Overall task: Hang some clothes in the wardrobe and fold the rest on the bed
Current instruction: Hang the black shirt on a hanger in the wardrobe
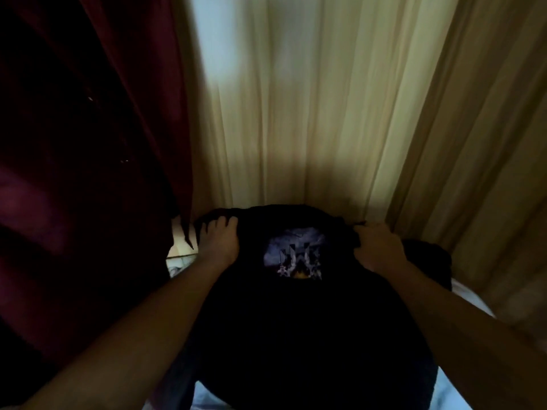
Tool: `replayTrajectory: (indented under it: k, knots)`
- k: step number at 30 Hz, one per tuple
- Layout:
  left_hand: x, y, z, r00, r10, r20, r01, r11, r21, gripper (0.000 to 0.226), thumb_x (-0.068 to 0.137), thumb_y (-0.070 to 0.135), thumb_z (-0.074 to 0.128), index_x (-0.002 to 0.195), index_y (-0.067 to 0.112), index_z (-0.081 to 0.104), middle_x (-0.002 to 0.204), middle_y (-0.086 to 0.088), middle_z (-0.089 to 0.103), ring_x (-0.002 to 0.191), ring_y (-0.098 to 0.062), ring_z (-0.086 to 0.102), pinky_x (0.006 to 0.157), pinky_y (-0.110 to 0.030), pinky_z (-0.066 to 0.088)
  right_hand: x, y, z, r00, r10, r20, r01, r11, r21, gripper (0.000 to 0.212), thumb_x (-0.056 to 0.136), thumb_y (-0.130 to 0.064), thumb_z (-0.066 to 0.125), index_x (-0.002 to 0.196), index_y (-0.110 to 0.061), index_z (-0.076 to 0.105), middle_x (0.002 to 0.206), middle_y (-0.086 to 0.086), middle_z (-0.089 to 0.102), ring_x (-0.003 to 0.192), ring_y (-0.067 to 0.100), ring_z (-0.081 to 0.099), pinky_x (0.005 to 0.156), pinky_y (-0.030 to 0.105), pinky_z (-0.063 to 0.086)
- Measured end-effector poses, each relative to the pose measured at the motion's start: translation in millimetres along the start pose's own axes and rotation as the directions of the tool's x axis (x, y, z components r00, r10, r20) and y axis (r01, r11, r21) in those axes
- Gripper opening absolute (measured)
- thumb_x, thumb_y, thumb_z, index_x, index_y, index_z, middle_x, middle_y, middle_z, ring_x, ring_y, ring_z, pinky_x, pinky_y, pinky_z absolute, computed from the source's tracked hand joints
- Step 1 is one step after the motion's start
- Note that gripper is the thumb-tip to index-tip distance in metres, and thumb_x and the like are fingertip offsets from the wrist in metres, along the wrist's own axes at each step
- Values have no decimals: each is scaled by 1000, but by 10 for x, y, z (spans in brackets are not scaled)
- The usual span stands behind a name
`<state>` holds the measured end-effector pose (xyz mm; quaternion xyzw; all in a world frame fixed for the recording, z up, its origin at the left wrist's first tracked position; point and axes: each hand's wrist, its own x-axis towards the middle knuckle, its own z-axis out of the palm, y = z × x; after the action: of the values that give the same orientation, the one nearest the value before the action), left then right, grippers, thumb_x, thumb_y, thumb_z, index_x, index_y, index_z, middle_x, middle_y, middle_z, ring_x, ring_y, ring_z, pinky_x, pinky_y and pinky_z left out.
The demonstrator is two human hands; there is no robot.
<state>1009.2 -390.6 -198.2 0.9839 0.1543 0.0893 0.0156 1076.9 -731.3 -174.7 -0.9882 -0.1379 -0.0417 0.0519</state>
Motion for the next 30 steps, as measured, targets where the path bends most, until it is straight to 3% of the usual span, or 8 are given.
replayTrajectory:
  k: [2, 6, 8, 11, 15, 22, 27, 30]
  knots:
    - [-4, -29, -69, 998, 11, 69, -9, 999, -33, 48, 95, 27, 49, 141, 17, 43, 139, -15, 49, 130, -37, 45, 114, -50, 30, -3, -40, 6, 991, -32, 133, 40, 998, -58, 44, 89, -39, 56, 131, -26, 57, 133, 4, 53, 124, 32, 48, 93, 45, 46]
    - [-33, 48, -677, 989, 80, 125, -60, 986, -156, 60, 90, 43, 56, 145, 21, 46, 141, -16, 53, 131, -36, 49, 111, -48, 37, 104, -103, -448, 970, -18, 243, -27, 983, 180, 49, 83, -47, 69, 124, -22, 63, 130, 5, 61, 113, 26, 58, 92, 36, 50]
    - [-30, 152, -1101, 981, 155, 113, -122, 959, -256, 51, 91, 38, 58, 138, 18, 57, 136, -13, 61, 123, -30, 57, 105, -39, 46, 144, -141, -868, 981, -58, 187, 8, 965, 261, 38, 82, -48, 71, 109, -22, 69, 117, 1, 65, 101, 20, 61, 85, 32, 51]
    - [-32, 354, -1876, 972, 219, 89, -175, 920, -350, 53, 96, 36, 61, 142, 12, 54, 139, -10, 59, 122, -25, 59, 94, -21, 44, 104, -264, -1728, 991, -114, 64, 86, 938, 336, 22, 82, -50, 71, 94, -31, 68, 104, -7, 65, 90, 11, 59, 68, 25, 44]
    - [-100, 599, -3061, 955, 295, -18, -287, 914, -288, 54, 96, 40, 59, 145, 17, 51, 141, -7, 57, 127, -22, 55, 102, -25, 42, -78, -486, -2909, 979, -166, -117, 196, 918, 345, 29, 88, -50, 68, 104, -26, 66, 92, -11, 59, 83, 11, 60, 57, 24, 41]
    - [-295, 710, -4652, 917, 273, -291, -340, 916, -212, 58, 94, 47, 60, 144, 20, 52, 142, -1, 56, 125, -21, 55, 106, -32, 44, -428, -706, -4279, 881, -107, -462, 320, 853, 412, 39, 87, -58, 65, 107, -24, 63, 105, 3, 62, 86, 24, 66, 46, 30, 56]
    - [-440, 705, -5271, 876, 222, -427, -332, 921, -202, 59, 93, 47, 61, 145, 20, 50, 137, 0, 60, 122, -20, 58, 107, -34, 45, -724, -894, -4823, 722, -27, -691, 588, 549, 593, 103, 67, -74, 71, 150, -29, 30, 131, 3, 49, 100, 30, 67, 47, 33, 56]
    - [-498, 715, -5426, 847, 206, -490, -360, 901, -243, 58, 94, 44, 61, 145, 20, 48, 126, 1, 65, 115, -19, 61, 103, -31, 47, -843, -1069, -5074, 629, 28, -777, 756, 211, 619, 98, 68, -76, 69, 147, -31, 33, 120, 0, 59, 76, 25, 75, 50, 36, 57]
